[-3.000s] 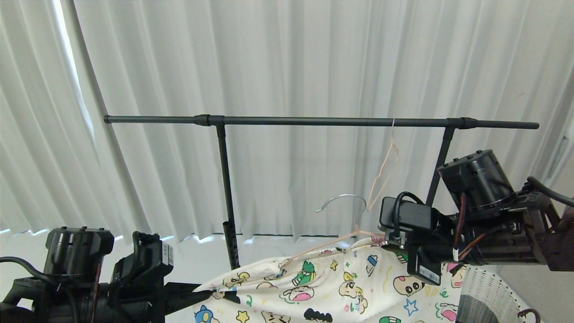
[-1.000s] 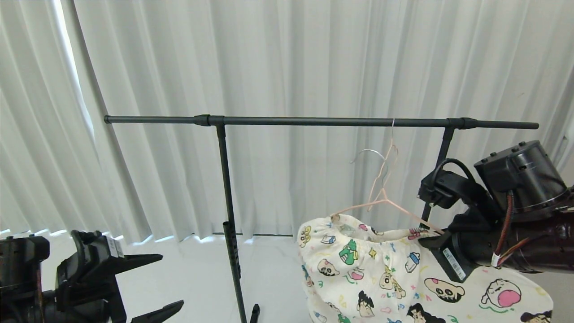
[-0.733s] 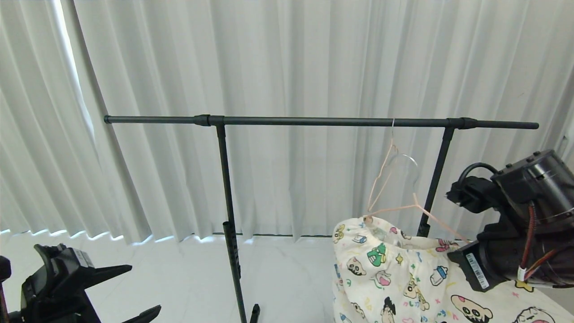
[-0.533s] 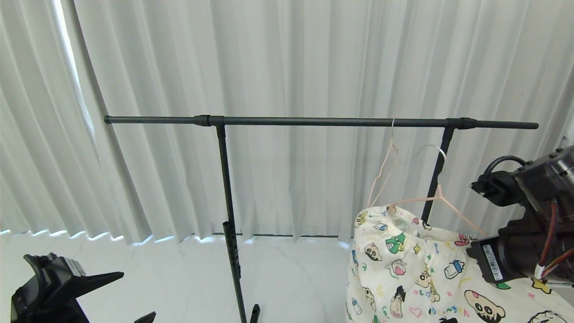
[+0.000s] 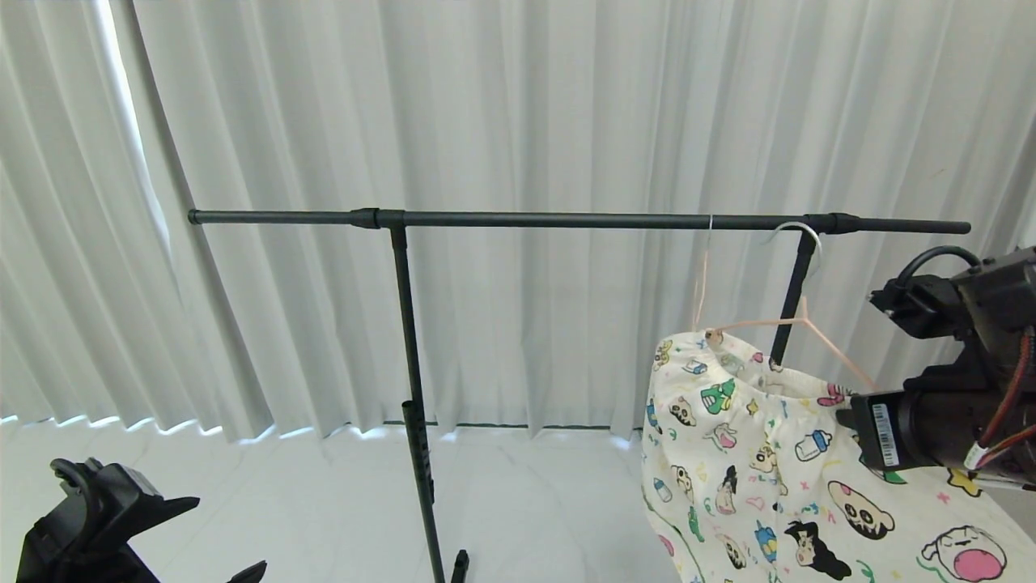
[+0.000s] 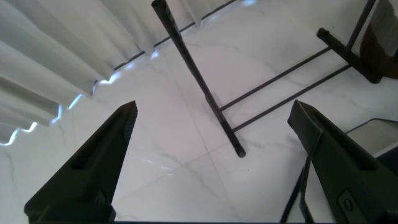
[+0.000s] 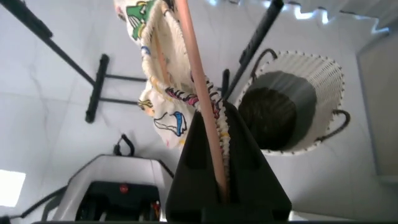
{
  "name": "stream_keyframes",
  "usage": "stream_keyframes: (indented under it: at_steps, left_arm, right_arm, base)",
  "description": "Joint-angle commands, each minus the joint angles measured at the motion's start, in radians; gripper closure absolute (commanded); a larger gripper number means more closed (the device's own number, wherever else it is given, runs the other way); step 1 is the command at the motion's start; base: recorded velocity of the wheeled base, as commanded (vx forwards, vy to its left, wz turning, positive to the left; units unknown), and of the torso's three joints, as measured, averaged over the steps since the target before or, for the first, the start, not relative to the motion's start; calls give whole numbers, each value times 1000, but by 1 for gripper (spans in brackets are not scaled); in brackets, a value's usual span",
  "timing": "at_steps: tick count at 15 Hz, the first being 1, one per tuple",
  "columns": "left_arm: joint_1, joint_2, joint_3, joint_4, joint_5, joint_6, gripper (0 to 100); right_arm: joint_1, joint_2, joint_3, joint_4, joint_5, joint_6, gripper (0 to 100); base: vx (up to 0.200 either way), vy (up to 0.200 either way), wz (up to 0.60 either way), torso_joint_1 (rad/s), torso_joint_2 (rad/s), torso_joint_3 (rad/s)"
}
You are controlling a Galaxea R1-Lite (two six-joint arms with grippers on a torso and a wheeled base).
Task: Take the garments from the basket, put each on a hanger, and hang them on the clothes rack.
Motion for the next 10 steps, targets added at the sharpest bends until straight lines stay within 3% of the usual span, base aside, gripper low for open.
stream_keyframes:
  at_steps: [1, 4, 10]
  left_arm:
    - [0, 3, -4, -1, 0, 0, 0]
    - [0, 0, -4, -1, -2, -2, 0]
    - [-1, -2, -2, -1, -2, 0, 0]
  right_arm:
    - [17, 38, -5, -27, 0, -1, 100]
    - [28, 59, -16, -56, -1, 0, 100]
    - [25, 103, -85, -122, -1, 2, 100]
  base:
    - [0, 200, 0, -12, 2, 7]
    - [0, 200, 0, 9, 5, 2]
    - [0, 0, 0, 0, 0, 0]
